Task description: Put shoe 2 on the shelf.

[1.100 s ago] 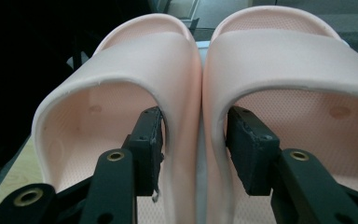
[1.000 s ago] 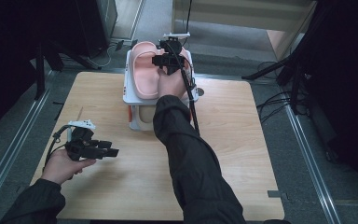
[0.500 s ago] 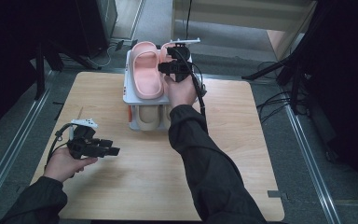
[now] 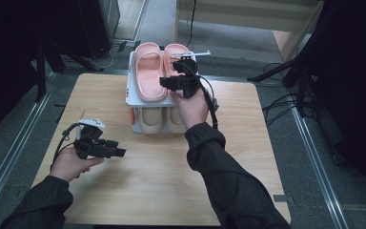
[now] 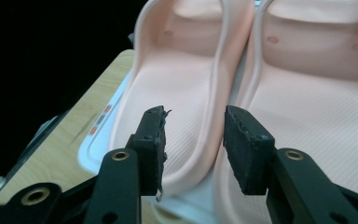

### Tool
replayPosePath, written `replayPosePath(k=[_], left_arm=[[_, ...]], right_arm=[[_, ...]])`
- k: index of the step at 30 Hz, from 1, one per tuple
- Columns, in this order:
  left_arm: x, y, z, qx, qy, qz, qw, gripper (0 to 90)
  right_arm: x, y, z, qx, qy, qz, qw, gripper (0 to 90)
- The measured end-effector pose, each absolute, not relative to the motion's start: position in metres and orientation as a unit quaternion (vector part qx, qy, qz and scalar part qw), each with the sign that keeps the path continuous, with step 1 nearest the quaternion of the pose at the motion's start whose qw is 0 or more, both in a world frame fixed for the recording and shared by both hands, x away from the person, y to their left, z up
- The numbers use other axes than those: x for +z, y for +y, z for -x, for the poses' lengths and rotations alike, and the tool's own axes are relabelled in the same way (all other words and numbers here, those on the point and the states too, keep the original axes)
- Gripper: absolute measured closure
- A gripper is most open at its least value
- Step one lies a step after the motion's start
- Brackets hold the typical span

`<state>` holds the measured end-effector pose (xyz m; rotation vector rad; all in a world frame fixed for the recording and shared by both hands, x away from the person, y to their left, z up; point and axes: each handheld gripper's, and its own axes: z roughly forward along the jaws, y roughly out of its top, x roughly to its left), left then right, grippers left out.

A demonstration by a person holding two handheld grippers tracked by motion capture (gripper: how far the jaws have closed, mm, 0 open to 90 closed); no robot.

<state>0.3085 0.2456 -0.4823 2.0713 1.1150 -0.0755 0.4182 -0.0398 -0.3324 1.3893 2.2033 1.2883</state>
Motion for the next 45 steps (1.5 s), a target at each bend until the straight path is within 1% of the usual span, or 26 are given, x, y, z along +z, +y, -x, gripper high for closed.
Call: replayPosePath(k=[8,12,22,25,29,32,38,45], left_arm=[[-0.483,0.241,-0.311,-0.029,0.436,-0.814,0.382,40.5],[-0.483,0.241,-0.31,-0.028,0.436,-0.815,0.381,40.4],[-0.484,0.244,-0.31,-0.027,0.441,-0.814,0.378,40.1],[-0.485,0.243,-0.309,-0.029,0.441,-0.814,0.377,40.0],[-0.485,0.242,-0.309,-0.028,0.441,-0.814,0.376,39.9],[-0.486,0.242,-0.309,-0.028,0.441,-0.815,0.375,39.8],[-0.486,0.242,-0.306,-0.025,0.439,-0.816,0.374,39.5],[-0.486,0.245,-0.3,-0.022,0.441,-0.815,0.375,39.1]], right_arm=[[-0.34,-0.049,-0.389,0.448,0.77,-0.443,0.104,60.1],[-0.345,-0.052,-0.376,0.444,0.786,-0.416,0.111,61.4],[-0.366,-0.067,-0.349,0.46,0.795,-0.389,0.07,61.5],[-0.375,-0.072,-0.344,0.461,0.799,-0.382,0.062,61.4],[-0.389,-0.079,-0.338,0.465,0.803,-0.367,0.066,61.2],[-0.398,-0.084,-0.336,0.465,0.804,-0.365,0.06,60.9],[-0.416,-0.091,-0.334,0.472,0.809,-0.345,0.059,58.9],[-0.432,-0.095,-0.332,0.467,0.819,-0.331,0.046,56.2]])
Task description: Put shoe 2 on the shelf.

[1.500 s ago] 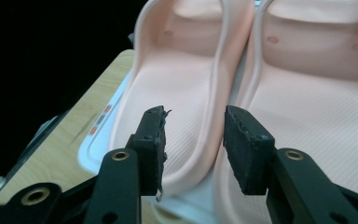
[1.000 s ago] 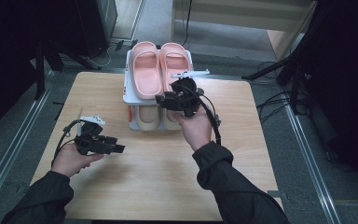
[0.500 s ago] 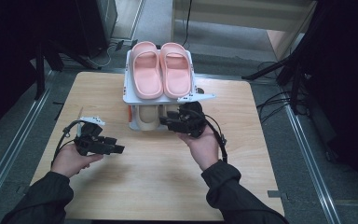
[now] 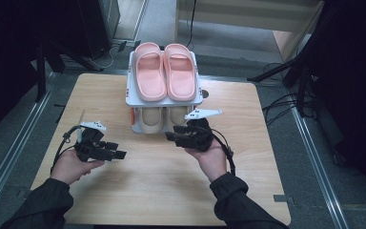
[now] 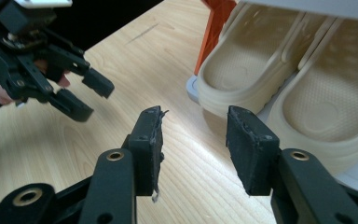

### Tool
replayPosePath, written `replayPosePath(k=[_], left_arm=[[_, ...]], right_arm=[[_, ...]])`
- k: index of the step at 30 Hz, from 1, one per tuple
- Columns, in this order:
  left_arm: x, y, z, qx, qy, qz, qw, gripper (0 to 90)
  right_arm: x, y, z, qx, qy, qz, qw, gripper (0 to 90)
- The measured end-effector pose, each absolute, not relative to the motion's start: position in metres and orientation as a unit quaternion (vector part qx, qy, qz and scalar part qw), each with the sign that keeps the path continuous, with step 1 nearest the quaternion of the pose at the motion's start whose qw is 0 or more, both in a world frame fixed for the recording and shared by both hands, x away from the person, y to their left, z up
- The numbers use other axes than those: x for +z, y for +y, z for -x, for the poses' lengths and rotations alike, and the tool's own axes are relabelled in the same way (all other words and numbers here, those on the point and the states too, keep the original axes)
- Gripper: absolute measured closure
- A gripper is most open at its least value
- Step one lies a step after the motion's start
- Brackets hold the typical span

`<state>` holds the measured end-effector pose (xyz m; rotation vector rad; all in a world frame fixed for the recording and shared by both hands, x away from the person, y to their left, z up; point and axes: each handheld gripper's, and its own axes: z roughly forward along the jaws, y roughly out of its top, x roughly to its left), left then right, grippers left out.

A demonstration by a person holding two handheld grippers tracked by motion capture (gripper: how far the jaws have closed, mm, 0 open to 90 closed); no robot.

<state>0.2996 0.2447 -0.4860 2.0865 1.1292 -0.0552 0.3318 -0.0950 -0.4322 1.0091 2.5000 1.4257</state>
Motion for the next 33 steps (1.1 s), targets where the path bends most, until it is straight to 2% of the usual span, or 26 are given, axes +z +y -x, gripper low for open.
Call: replayPosePath(k=[10,33], left_arm=[[-0.486,0.253,-0.29,-0.016,0.452,-0.809,0.376,38.7],[-0.485,0.26,-0.286,-0.01,0.454,-0.805,0.382,38.1]], right_arm=[[-0.446,-0.106,-0.33,0.466,0.826,-0.313,0.042,54.4],[-0.472,-0.165,-0.328,0.473,0.812,-0.34,0.044,50.6]])
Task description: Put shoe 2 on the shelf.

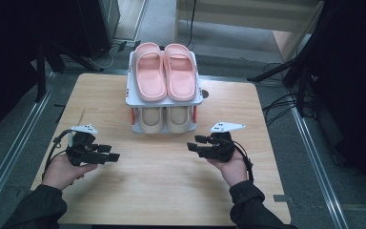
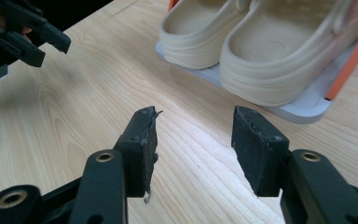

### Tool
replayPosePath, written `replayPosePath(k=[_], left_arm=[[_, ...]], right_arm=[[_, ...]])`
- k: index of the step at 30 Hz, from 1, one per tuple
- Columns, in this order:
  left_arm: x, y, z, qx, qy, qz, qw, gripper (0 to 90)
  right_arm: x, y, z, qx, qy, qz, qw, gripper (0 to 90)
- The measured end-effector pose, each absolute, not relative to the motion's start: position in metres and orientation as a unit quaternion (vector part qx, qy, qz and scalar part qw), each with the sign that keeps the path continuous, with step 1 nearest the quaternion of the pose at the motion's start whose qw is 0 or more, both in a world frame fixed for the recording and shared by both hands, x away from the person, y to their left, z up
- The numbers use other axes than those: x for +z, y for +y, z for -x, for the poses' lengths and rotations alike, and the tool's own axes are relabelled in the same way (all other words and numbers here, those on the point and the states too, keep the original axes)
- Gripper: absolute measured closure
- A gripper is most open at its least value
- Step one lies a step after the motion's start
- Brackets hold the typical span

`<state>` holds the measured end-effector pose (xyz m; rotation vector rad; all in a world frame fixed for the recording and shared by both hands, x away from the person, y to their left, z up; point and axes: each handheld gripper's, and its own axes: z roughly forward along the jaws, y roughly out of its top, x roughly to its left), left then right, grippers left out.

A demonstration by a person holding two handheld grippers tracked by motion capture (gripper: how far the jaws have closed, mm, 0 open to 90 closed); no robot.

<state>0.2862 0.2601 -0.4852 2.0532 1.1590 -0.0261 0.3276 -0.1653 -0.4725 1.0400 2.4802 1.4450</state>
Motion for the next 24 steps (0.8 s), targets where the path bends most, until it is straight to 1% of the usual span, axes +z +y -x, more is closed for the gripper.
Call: replayPosePath(k=[6,12,24], left_arm=[[-0.4855,0.2605,-0.2873,-0.008,0.453,-0.806,0.381,38.0],[-0.4858,0.2607,-0.2875,-0.01,0.454,-0.805,0.382,38.0],[-0.4858,0.2612,-0.2877,-0.011,0.453,-0.806,0.381,37.7]], right_arm=[[-0.4775,-0.1724,-0.3307,0.474,0.805,-0.354,0.044,49.7],[-0.4788,-0.1709,-0.3315,0.474,0.804,-0.357,0.038,48.8],[-0.4797,-0.168,-0.3309,0.472,0.809,-0.349,0.038,48.7]])
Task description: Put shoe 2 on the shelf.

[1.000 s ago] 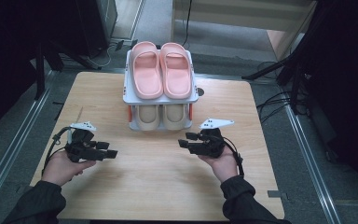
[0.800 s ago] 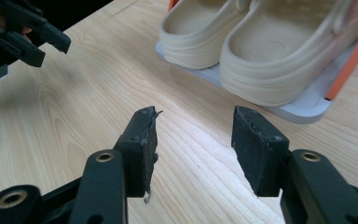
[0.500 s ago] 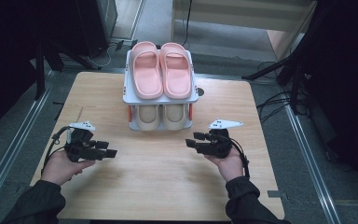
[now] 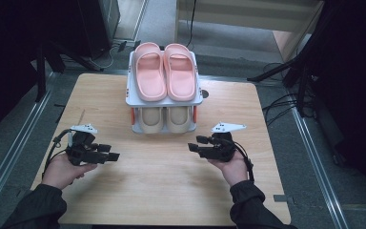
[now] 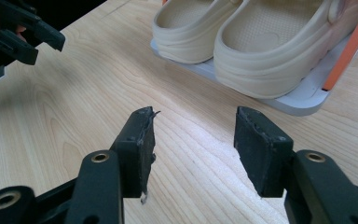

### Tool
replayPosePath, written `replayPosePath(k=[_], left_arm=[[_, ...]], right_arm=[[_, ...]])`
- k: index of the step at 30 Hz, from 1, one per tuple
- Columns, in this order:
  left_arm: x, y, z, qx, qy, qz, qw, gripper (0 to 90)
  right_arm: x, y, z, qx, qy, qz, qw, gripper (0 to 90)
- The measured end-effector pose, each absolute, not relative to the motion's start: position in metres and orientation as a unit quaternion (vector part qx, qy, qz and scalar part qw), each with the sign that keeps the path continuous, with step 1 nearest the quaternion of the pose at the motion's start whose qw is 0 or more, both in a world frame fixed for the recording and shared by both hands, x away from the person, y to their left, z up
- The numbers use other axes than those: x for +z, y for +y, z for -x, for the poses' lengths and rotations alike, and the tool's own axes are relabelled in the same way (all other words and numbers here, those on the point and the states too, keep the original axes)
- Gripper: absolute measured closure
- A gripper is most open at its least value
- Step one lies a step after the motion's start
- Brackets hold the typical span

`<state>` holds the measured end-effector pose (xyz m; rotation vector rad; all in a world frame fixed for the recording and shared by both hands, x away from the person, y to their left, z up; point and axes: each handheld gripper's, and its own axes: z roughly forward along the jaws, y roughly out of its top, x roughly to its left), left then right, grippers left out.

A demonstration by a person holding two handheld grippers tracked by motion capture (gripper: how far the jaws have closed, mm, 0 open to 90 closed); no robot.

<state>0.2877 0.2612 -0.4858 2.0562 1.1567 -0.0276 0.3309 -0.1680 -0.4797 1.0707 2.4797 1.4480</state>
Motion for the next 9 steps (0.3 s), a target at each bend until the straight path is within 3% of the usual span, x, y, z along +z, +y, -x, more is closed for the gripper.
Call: replayPosePath(k=[9], left_arm=[[-0.4861,0.2607,-0.2887,-0.014,0.454,-0.805,0.381,37.3]], right_arm=[[-0.4799,-0.1677,-0.331,0.471,0.809,-0.348,0.041,48.1]])
